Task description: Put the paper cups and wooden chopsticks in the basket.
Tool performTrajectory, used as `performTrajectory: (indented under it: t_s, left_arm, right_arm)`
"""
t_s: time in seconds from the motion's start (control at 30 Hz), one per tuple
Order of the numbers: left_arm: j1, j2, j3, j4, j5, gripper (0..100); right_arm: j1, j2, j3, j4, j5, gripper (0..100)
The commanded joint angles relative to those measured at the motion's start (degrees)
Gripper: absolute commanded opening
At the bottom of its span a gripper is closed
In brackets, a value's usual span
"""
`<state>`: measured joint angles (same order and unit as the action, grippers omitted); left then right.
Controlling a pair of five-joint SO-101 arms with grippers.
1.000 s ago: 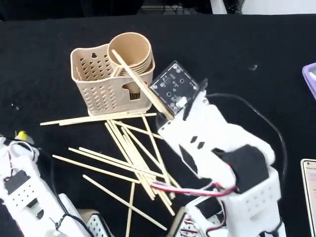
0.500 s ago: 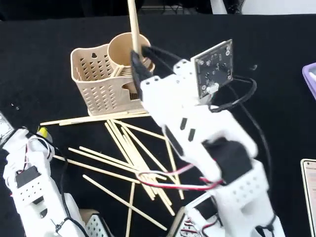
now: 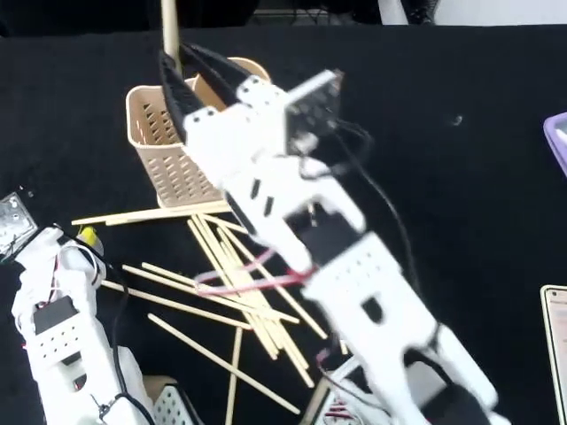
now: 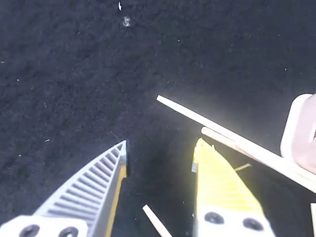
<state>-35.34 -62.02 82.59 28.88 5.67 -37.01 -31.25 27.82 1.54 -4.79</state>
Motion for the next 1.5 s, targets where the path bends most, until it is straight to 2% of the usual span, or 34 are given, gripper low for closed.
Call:
performTrajectory:
  t_s: [0.0,0.23,0.53,0.77,0.93,1.13,1.23,1.47]
  left_arm:
    - [0.66,-0.53,-0.31,0.18,-0.53,22]
    - [0.75,-0.53,-0.31,0.18,-0.53,22]
    - [0.48,-0.53,-0.31,0.18,-0.53,22]
    - [0.4,-0.53,-0.31,0.18,-0.53,22]
    - [0.31,-0.53,-0.31,0.18,-0.53,22]
    - [0.31,-0.53,-0.31,0.18,-0.53,22]
    - [0.31,-0.53,-0.31,0.18,-0.53,22]
    - [0.66,-0.53,-0.31,0.18,-3.25,22]
  right_arm:
    - [-0.62,8.57,-9.54,-2.64,-0.18,1.1]
    - [-0.62,18.15,-15.96,-2.73,8.88,1.1]
    - [-0.62,22.2,-11.91,-2.46,8.7,1.6]
    - [-0.7,19.21,-8.92,-1.85,8.7,3.7]
    - [-0.97,15.25,-9.36,8.53,8.62,17.9]
    - [-0.09,9.54,-8.75,11.69,8.62,13.8]
    - [0.18,2.77,-7.52,18.55,8.62,10.9]
    - [1.93,-18.33,2.33,52.04,9.05,9.6]
